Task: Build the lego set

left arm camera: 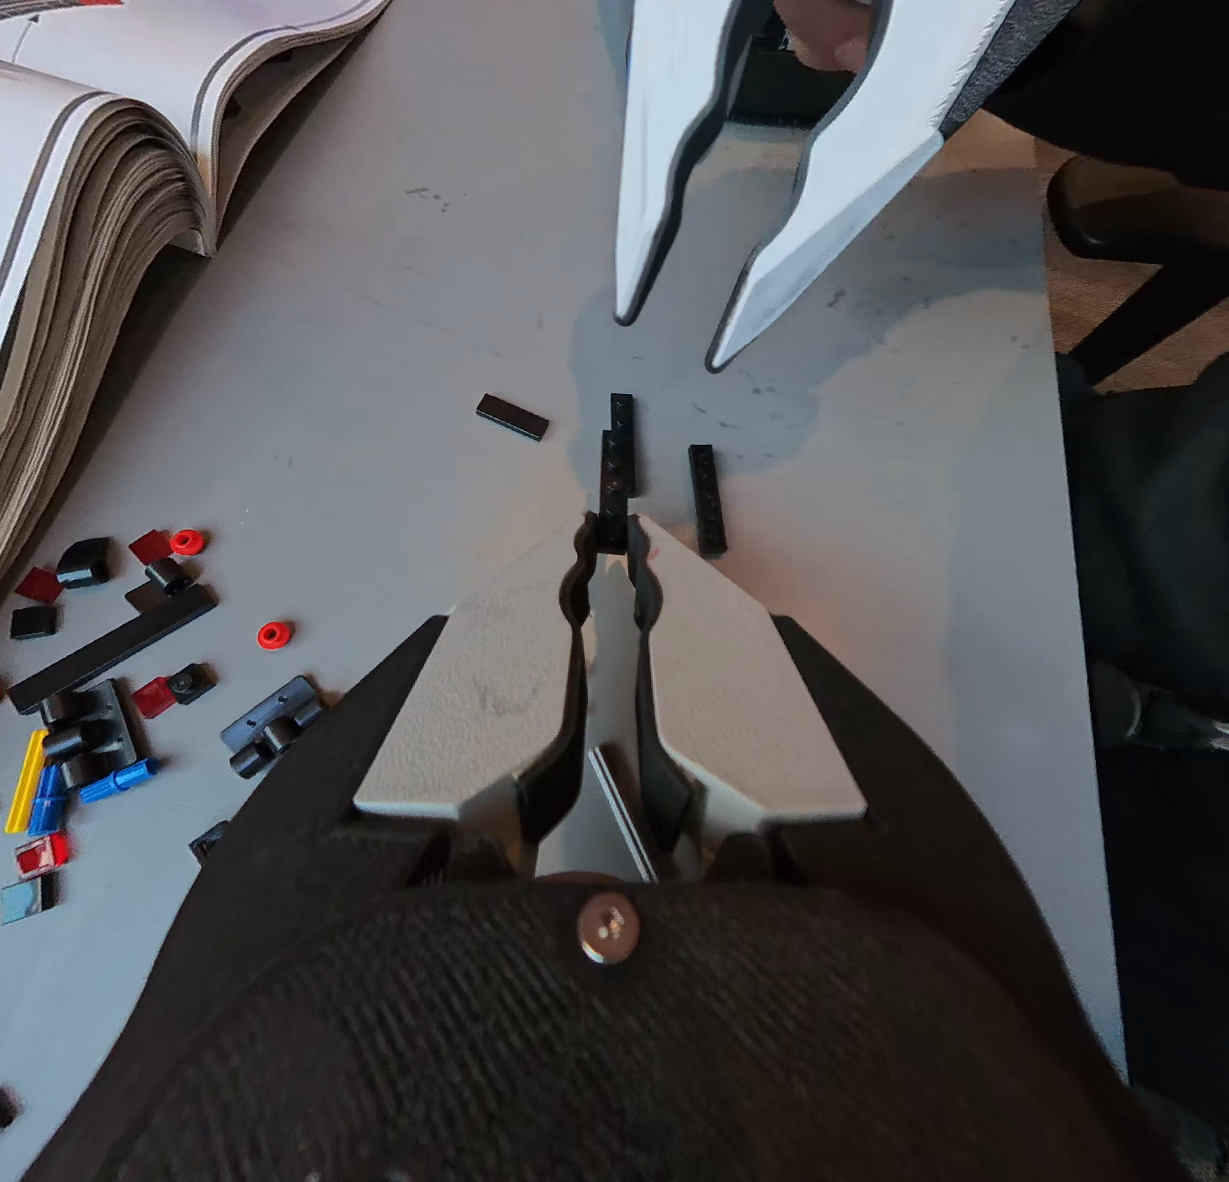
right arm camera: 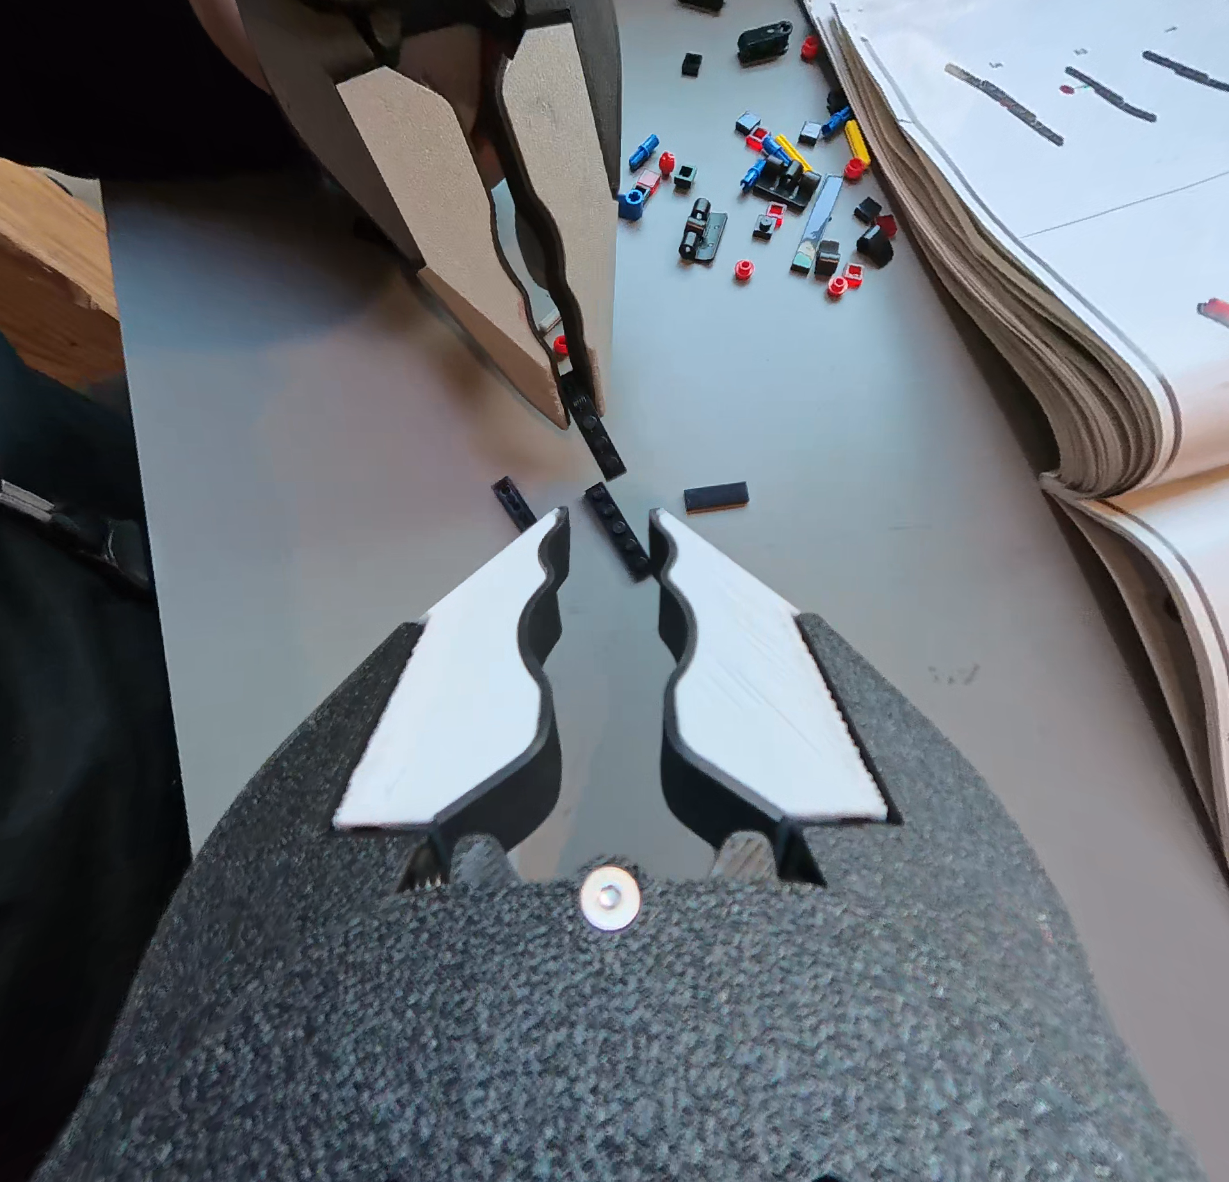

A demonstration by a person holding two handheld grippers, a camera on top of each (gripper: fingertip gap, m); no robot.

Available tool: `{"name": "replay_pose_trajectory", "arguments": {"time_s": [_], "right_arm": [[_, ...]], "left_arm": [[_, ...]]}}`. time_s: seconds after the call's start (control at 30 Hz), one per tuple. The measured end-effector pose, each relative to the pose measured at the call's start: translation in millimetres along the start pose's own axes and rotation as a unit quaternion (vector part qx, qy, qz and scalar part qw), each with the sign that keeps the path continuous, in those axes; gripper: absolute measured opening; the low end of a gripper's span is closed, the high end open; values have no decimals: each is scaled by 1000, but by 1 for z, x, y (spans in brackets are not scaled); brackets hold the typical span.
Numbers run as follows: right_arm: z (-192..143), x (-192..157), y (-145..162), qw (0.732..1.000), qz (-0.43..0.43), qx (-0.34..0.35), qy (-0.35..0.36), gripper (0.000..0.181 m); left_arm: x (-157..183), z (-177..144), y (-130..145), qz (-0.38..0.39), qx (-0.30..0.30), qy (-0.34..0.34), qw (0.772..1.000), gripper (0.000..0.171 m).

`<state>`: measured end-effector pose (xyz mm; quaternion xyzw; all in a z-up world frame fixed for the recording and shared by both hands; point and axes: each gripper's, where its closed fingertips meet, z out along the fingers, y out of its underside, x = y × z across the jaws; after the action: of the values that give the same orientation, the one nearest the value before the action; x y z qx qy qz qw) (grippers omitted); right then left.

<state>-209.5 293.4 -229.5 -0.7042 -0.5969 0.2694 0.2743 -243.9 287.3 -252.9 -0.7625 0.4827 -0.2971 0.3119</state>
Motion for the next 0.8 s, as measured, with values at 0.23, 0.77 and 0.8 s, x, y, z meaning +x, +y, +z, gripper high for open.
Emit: {"name": "replay_pose_trajectory", "arguments": {"time_s": [0.23, 0.77, 0.8], "right_arm": [[2, 4, -2, 1000, 8, 16, 1, 33], [-1, 5, 3, 998, -64, -12, 4, 17], [1, 2, 6, 997, -75, -23, -7, 14]], "left_arm": [[0, 2, 0, 1, -2, -3, 1000, 6], [1, 4, 3, 9, -7, -6, 1000, 6], [2, 5, 3, 12, -10, -5, 1000, 6]]}}
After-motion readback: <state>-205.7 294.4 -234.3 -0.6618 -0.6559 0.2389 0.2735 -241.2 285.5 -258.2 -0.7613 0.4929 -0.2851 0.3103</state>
